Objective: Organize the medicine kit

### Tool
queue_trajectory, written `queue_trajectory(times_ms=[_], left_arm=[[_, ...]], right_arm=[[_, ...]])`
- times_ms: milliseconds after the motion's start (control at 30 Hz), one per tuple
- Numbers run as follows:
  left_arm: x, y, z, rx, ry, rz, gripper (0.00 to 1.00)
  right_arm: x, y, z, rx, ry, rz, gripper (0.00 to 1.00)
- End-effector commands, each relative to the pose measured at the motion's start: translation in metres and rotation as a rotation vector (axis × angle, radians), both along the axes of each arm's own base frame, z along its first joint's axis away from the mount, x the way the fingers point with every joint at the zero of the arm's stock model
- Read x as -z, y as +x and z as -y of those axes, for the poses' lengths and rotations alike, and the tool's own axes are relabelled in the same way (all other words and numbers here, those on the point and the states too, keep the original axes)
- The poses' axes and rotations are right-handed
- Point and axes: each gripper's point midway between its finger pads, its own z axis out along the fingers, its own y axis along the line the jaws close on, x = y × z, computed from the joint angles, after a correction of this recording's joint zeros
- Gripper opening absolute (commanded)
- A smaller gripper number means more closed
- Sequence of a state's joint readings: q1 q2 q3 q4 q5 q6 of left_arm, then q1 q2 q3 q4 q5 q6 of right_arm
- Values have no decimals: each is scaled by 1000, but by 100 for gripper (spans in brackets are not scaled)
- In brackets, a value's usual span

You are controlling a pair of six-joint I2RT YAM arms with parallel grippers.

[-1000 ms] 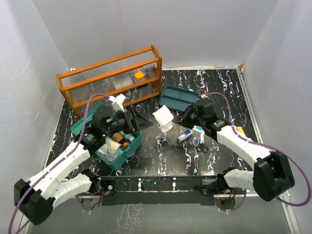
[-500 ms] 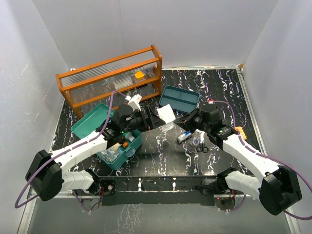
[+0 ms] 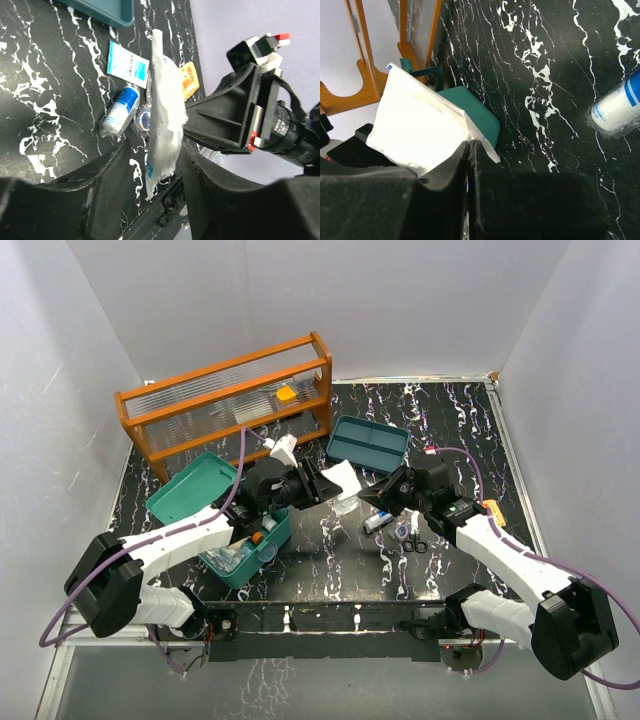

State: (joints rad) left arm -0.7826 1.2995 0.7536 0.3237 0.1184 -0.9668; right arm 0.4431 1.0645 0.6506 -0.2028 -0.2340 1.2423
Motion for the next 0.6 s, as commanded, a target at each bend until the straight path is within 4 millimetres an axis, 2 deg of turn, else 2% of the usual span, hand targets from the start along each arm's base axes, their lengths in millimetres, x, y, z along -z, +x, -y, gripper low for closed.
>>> queue_trajectory(times_ms=[0,167,333,567], left_arm=[[-10,8,3,-31,-2,21,40],[-3,14,-3,-78,32,30,37],[-3,14,6,-39,25,36,35],[-7,18,11,-37,20,31,23]], right_arm=[[-14,8,-1,-6,-5,62,0],[-9,8,-1,-25,-40,67,0],[-5,7,-2,-40,-52,66,0],[-2,7,-5,-59,-44,65,0]])
